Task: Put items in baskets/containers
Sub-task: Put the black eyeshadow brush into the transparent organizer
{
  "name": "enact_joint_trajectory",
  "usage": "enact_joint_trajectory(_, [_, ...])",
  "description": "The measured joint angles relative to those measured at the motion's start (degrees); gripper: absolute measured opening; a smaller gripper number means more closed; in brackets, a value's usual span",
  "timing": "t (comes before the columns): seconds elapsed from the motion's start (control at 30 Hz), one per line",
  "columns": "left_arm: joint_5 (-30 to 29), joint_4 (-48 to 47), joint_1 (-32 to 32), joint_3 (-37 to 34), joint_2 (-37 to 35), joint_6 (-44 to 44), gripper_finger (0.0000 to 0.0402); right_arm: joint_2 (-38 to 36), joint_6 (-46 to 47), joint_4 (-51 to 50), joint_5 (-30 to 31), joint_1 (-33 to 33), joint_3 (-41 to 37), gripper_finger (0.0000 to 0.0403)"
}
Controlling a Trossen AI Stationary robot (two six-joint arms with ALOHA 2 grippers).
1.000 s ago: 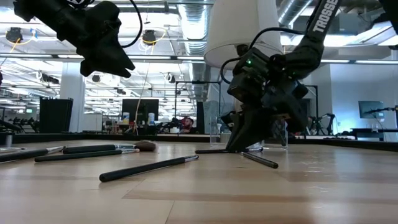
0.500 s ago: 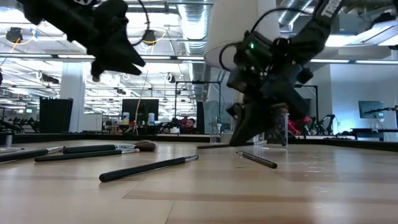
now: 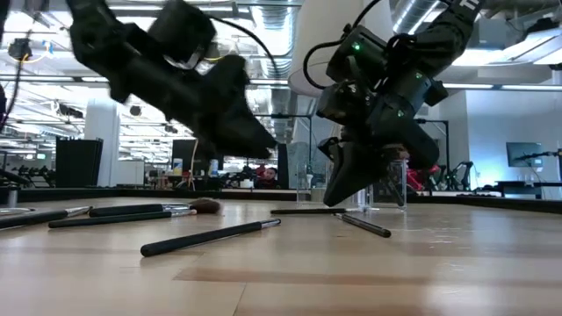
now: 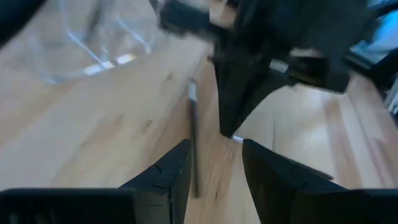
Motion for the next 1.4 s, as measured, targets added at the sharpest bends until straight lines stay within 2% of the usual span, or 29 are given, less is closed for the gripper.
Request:
enact_joint_trajectory(0.17, [2.9,-0.2,-0.1,4.5,7.1,1.0,0.014,0.0,2.6,-1.3,1.8,-0.1,0.0,0.0])
enact_joint_trajectory(0.37, [-8.1,0.1,2.0,5.8,6.2,14.1,0.014,-0.3,5.3,-3.1,3.5,0.5,1.1,0.0015])
enact_joint_trajectory(0.57, [-8.9,-1.4,5.7,5.6,5.8,20.7,0.0159,-0.3,5.7,-10.0,8.4,2.5,5.5,0.0057])
enact_joint_trajectory(0.77, [-7.3,-2.2,9.5,5.6,7.7,21.2,0.0205,-0.4,6.9,-15.1,15.3,5.2,10.0,0.009])
enact_joint_trajectory(0.93, [-6.2,-0.8,9.1,5.6,10.9,21.0,0.0213,-0.4,7.4,-16.2,16.9,6.8,10.7,0.01])
enact_joint_trajectory(1.13, [-6.2,4.9,9.7,5.8,17.9,20.5,0.0214,-0.4,8.4,-16.8,17.0,7.1,10.7,0.0102])
enact_joint_trajectory(1.23, [-4.0,6.0,11.0,5.9,20.3,20.1,0.0212,-0.4,10.2,-17.6,17.0,7.0,10.7,0.0102])
enact_joint_trajectory(1.4, [-2.4,8.2,12.1,6.1,22.2,20.1,0.0166,-0.4,11.3,-18.9,17.1,7.0,10.7,0.0102])
